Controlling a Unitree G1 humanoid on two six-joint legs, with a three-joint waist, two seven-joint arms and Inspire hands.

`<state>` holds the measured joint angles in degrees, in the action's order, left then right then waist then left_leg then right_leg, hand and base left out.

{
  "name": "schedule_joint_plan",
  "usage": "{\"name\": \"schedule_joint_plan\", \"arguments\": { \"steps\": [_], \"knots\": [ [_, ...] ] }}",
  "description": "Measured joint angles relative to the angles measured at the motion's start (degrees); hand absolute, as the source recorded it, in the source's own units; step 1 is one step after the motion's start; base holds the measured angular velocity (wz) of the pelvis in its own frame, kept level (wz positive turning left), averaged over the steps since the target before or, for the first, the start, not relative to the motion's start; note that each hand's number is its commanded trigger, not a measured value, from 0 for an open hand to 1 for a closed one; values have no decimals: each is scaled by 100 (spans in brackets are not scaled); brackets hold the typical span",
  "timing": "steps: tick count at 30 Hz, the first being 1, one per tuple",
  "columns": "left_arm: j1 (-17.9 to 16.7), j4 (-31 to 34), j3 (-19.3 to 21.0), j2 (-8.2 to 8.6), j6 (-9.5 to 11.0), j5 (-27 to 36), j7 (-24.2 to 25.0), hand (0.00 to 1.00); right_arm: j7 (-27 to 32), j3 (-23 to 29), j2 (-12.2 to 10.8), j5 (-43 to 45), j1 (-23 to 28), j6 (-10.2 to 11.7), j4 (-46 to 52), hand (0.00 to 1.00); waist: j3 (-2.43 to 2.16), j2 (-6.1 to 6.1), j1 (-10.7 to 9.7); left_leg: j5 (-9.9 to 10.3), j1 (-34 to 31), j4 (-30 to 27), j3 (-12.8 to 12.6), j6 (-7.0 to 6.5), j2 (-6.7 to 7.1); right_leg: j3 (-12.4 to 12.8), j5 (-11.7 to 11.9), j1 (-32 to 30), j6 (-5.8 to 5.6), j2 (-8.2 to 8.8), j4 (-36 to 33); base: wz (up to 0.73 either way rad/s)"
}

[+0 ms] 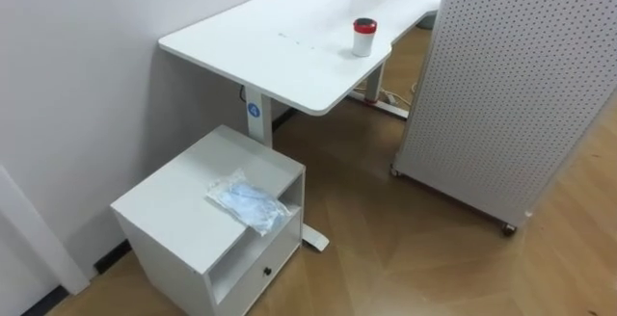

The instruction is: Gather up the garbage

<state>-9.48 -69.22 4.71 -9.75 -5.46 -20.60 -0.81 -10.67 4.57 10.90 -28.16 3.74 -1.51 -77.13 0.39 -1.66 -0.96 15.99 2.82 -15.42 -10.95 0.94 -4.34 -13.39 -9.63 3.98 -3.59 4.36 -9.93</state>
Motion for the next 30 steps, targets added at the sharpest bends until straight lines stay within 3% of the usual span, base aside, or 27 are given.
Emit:
{"name": "schedule_joint_plan", "arguments": {
  "steps": [3, 5, 6, 7, 9, 10, 11, 12, 13, 14, 15, 16, 17, 18, 19, 20, 21, 22, 24, 25, 26, 27, 28, 30],
  "knots": [
    [-14, -127, 104, -33, -38, -35, 46, 0, -34, 2, -2, 235, -32, -86, 114, 100, 8, 53, 117, 263, -193, -565, -77, 132, -261, -101, -220, -171, 162, -152, -407, -26],
    [-42, -181, 113, -79, -53, -33, 147, 0, -89, -1, -2, 260, -34, -99, 121, 100, 9, 38, 138, 420, -430, -1367, -78, 243, -507, -113, -567, -322, 318, -232, -859, -10],
    [-37, -187, 113, -79, -62, -33, 171, 0, -95, 2, 0, 258, -31, -100, 111, 100, 6, 25, 134, 414, -552, -1681, -63, 243, -558, -107, -665, -340, 366, -232, -972, 0],
    [-56, -186, 116, -58, -75, -33, 221, 0, -96, 5, 29, 255, -27, -97, 87, 100, 5, 61, 140, 355, -781, -2315, -29, 199, -705, -76, -794, -317, 432, -239, -1146, 0],
    [-137, -187, 112, -41, -91, 30, 267, 0, -91, -12, 33, 160, 9, -95, 71, 100, 33, 47, 127, 56, -1023, -3030, 140, 146, -784, -56, -960, -171, 522, -248, -1297, 4],
    [-178, -187, 107, -18, -97, 36, 285, 0, -69, -10, 43, 82, 31, -85, 87, 100, 32, 26, 117, -17, -1214, -3220, 330, 103, -679, 34, -1057, -60, 572, -234, -1354, 39],
    [-170, -173, 61, -15, -100, 36, 315, 0, -46, 13, 62, 20, 67, -92, 93, 100, 33, 1, 16, 56, -1491, -2991, 403, 21, -430, 174, -1161, -65, 623, -228, -1400, 54],
    [-170, -163, 60, -15, -104, 32, 334, 0, -25, 15, 76, 12, 80, -98, 90, 100, 28, -23, -30, 56, -1632, -2796, 425, 21, -296, 249, -1198, -75, 641, -209, -1401, 50],
    [-188, -131, 61, -15, -128, 31, 366, 0, 1, 0, 122, 4, 90, -111, 71, 100, 1, -95, 2, 2, -1825, -2199, 395, 50, 28, 486, -1240, -53, 649, -167, -1393, 5],
    [-221, -112, 77, -20, -153, 46, 367, 0, 8, -53, 170, -21, 91, -103, 58, 100, -1, -102, 119, -190, -1955, -1415, 393, 77, 248, 654, -1258, -22, 632, -130, -1350, -20],
    [-241, -101, 81, -32, -168, 55, 364, 0, 9, -124, 192, -38, 90, -104, 57, 100, 1, -96, 177, -375, -2009, -1016, 400, 68, 308, 712, -1268, 1, 606, -121, -1326, -52],
    [-303, -97, 81, -55, -169, 62, 352, 0, 15, -263, 202, -34, 91, -105, 74, 100, -1, -101, 297, -932, -2065, -500, 375, -12, 349, 742, -1284, 85, 581, -55, -1255, -44],
    [-342, -98, 82, -54, -169, 60, 353, 0, 37, -346, 209, -28, 113, -105, 139, 100, -6, -108, 254, -1375, -2083, -153, 376, -56, 383, 744, -1315, 233, 527, -33, -1106, -28],
    [-330, -96, 81, -50, -158, 59, 355, 0, 46, -344, 208, -28, 166, -104, 173, 100, -8, -106, 235, -1559, -2092, -87, 369, -100, 403, 728, -1338, 297, 487, -22, -1035, 9],
    [-336, -91, 79, -44, -96, 66, 356, 0, 47, -329, 210, -29, 259, -100, 212, 100, -48, -146, 194, -1772, -2089, -123, 307, -292, 463, 697, -1392, 370, 399, 28, -915, 12],
    [-321, -90, 83, -44, -22, 65, 356, 0, 41, -320, 206, -19, 235, -105, 227, 100, -81, -219, 168, -1712, -2122, -334, 268, -381, 546, 675, -1404, 443, 323, 84, -800, 4],
    [-287, -92, 86, -43, 13, 65, 358, 0, 34, -318, 202, 26, 221, -97, 232, 100, -63, -239, 159, -1639, -2148, -455, 264, -388, 550, 665, -1364, 481, 256, 97, -741, -18],
    [-233, -115, 84, -41, 87, 65, 360, 0, 8, -319, 202, 165, 189, -64, 278, 100, -44, -227, 162, -1438, -2231, -742, 262, -377, 499, 626, -1259, 555, 167, 107, -623, -22],
    [-177, -128, 72, -57, 185, 104, 353, 0, 27, -350, 162, 311, 129, 10, 344, 100, 94, -240, 182, -1191, -2518, -1730, 150, -480, 397, 816, -1164, 894, 140, 157, -370, -30],
    [-186, -164, 65, -17, 208, 140, 356, 0, 58, -456, 175, 340, 156, 46, 360, 100, 101, -198, 229, -1049, -2680, -1861, 32, -476, 421, 990, -1168, 1095, 137, 165, -271, -16],
    [-111, -162, 67, 59, 208, 134, 374, 0, 87, -497, 243, 337, 277, 70, 370, 100, -17, -108, 202, -892, -2629, -1562, 0, -554, 418, 908, -1246, 1102, 120, 137, -345, 0],
    [-107, -166, 78, 45, 205, 134, 366, 0, 117, -493, 216, 335, 308, 52, 355, 100, -42, -149, 196, -865, -2631, -1604, -27, -582, 479, 850, -1326, 1096, 83, 204, -423, 25],
    [17, -158, 57, 46, 221, 135, 346, 0, 150, -492, 215, 335, 306, 5, 344, 100, -29, -171, 287, -717, -2620, -1684, -67, -651, 572, 743, -1399, 1017, -22, 334, -630, 8],
    [173, -143, 25, 45, 222, 170, 292, 0, 185, -498, 232, 343, 247, 17, 391, 100, -37, -165, 316, -557, -2603, -1756, -170, -731, 643, 609, -1422, 874, -64, 463, -1032, -2]
  ]
}}
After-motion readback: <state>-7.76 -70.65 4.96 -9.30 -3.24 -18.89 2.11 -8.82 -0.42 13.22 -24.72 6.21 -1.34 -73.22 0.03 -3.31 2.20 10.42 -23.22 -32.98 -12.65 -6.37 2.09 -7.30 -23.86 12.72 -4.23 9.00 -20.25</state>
